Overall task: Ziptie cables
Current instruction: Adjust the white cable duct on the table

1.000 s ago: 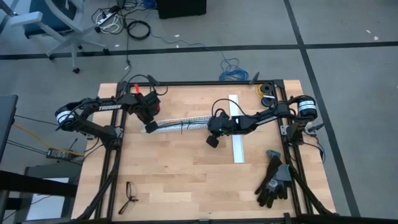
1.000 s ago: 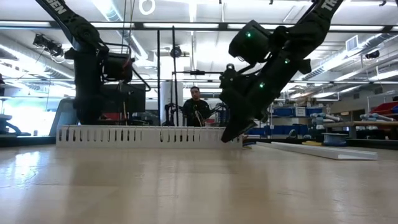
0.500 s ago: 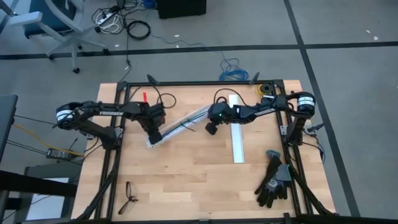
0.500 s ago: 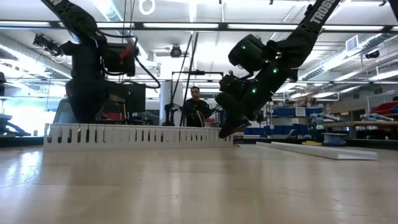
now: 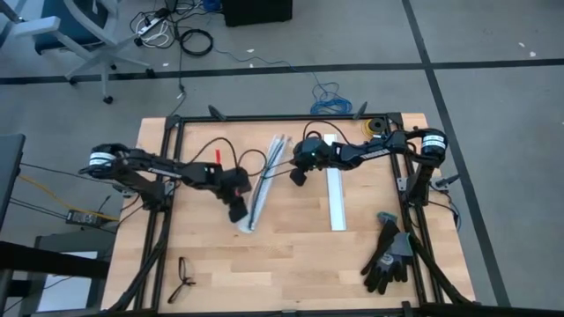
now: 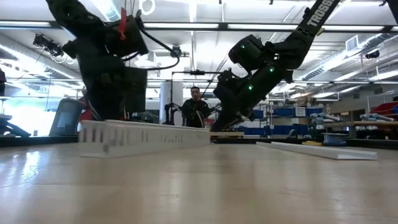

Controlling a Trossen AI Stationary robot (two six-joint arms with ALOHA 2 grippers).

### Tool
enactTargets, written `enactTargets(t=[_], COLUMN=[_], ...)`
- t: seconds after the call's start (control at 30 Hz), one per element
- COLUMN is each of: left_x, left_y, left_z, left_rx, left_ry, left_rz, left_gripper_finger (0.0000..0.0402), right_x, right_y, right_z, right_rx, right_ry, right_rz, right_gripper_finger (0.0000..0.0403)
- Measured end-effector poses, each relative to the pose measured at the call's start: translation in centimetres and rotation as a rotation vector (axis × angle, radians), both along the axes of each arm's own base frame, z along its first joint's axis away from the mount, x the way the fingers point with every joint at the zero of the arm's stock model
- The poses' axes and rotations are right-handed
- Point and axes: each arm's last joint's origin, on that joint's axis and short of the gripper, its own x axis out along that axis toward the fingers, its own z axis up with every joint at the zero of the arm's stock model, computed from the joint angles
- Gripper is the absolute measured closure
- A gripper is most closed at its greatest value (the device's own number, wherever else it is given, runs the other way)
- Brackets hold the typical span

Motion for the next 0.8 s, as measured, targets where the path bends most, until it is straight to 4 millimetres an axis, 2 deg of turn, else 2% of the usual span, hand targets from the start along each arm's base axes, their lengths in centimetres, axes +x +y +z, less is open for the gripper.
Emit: enactTargets(t=[0.1, 0.27, 0.37, 0.5, 0.6, 0.8], left_x=[1.5, 4.8, 7.1, 9.8, 10.5, 9.3], left_y=[-0.7, -1.7, -2.1, -2.2, -1.8, -0.9], left_z=[-1.2, -2.4, -2.3, -0.8, 0.4, 2.1], left_rx=[-0.03, -0.046, -0.001, 0.088, 0.161, 0.241], left_ry=[-0.042, -0.059, -0.095, -0.188, -0.188, -0.08], left_rz=[0.007, -0.078, -0.175, -0.276, -0.295, -0.327], left_gripper_finger=[0.04, 0.04, 0.04, 0.0398, 0.0398, 0.0397], right_x=[0.5, 0.9, 0.9, 0.6, 0.2, -1.0], right_y=[0.1, 0.7, 1.1, 1.3, 1.3, 1.7], right_z=[0.6, 0.8, 0.8, 0.3, -0.1, -0.5], right_rx=[0.013, 0.025, 0.046, 0.06, 0.067, 0.083], right_ry=[-0.028, -0.022, -0.021, 0.04, 0.099, 0.24], right_rz=[0.043, 0.095, 0.134, 0.131, 0.114, 0.088], right_gripper_finger=[0.0403, 0.0403, 0.0403, 0.0403, 0.0403, 0.0403])
